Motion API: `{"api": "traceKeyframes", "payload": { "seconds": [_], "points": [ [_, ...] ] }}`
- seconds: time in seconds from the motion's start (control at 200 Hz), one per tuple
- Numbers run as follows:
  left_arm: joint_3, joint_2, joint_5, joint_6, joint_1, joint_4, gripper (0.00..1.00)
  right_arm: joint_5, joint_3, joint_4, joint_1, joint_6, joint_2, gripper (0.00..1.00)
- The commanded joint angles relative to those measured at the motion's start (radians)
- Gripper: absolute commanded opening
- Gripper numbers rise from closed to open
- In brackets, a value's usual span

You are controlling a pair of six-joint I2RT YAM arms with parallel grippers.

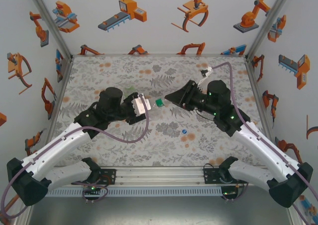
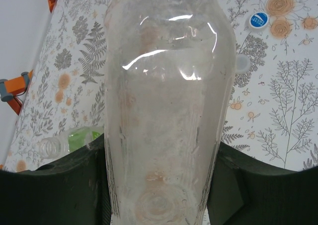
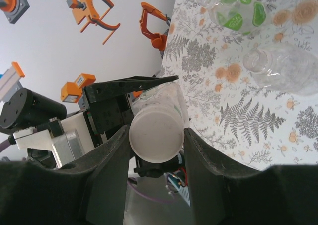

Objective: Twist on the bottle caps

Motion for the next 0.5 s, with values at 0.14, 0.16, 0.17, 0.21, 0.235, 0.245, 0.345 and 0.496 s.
{"api": "traceKeyframes", "payload": {
  "seconds": [0.14,0.16,0.17,0.21,0.235,0.245,0.345,0.496],
  "points": [
    [0.039,0.003,0.044,-0.015,-0.008,0.024,0.00,-0.048,0.036,0.037,0.008,0.080,0.004,0.00],
    [0.038,0.003,0.044,-0.013,-0.007,0.025,0.00,-0.050,0.039,0.035,0.008,0.078,0.006,0.00],
    [0.038,0.003,0.042,-0.013,-0.008,0.025,0.00,-0.051,0.039,0.036,0.008,0.077,0.006,0.00],
    [0.038,0.003,0.040,-0.013,-0.008,0.025,0.00,-0.054,0.045,0.030,0.008,0.072,0.009,0.00],
    [0.037,0.003,0.040,-0.012,-0.008,0.025,0.00,-0.054,0.049,0.027,0.008,0.068,0.011,0.00],
    [0.037,0.003,0.040,-0.012,-0.008,0.025,0.00,-0.054,0.050,0.025,0.007,0.066,0.011,0.00],
    [0.038,0.004,0.040,-0.011,-0.007,0.025,0.00,-0.051,0.062,0.005,0.008,0.046,0.012,0.00],
    [0.037,0.001,0.041,-0.010,-0.008,0.025,0.00,-0.045,0.072,-0.009,0.008,0.006,0.003,0.11]
  ]
}}
